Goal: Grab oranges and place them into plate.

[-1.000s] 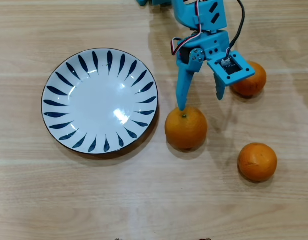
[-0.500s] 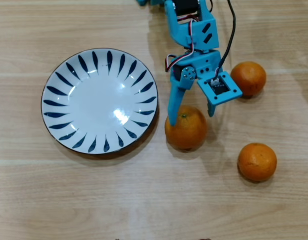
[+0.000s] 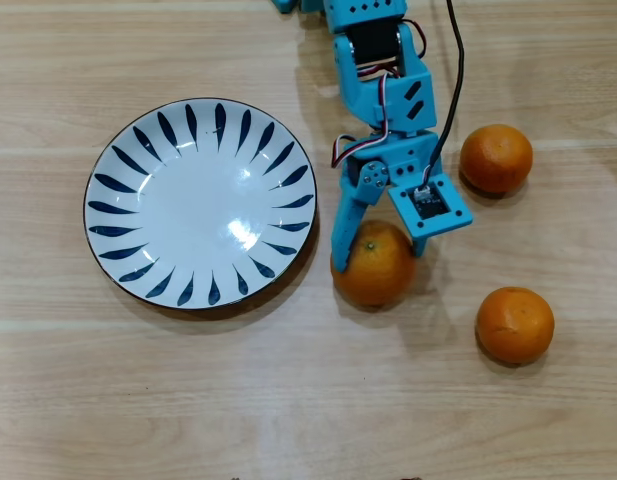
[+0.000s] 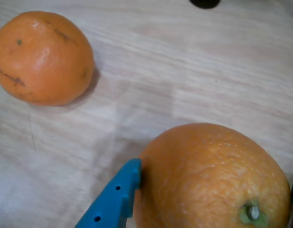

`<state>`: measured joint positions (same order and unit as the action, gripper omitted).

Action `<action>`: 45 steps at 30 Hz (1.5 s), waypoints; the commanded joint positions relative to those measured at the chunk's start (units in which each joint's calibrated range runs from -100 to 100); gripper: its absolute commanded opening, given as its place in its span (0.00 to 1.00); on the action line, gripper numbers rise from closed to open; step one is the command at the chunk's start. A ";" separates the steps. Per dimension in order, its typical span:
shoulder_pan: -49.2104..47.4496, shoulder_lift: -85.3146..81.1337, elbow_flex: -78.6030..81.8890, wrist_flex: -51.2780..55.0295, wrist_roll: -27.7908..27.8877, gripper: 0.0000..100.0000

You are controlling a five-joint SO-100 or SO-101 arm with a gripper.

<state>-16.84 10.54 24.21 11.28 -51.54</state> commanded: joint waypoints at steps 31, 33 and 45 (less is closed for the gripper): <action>-2.83 0.54 -3.07 8.96 -3.30 0.38; -2.75 2.82 -4.43 8.96 -3.30 0.38; -2.03 8.82 -10.77 9.04 -1.41 0.37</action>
<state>-19.21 18.75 13.86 19.47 -53.05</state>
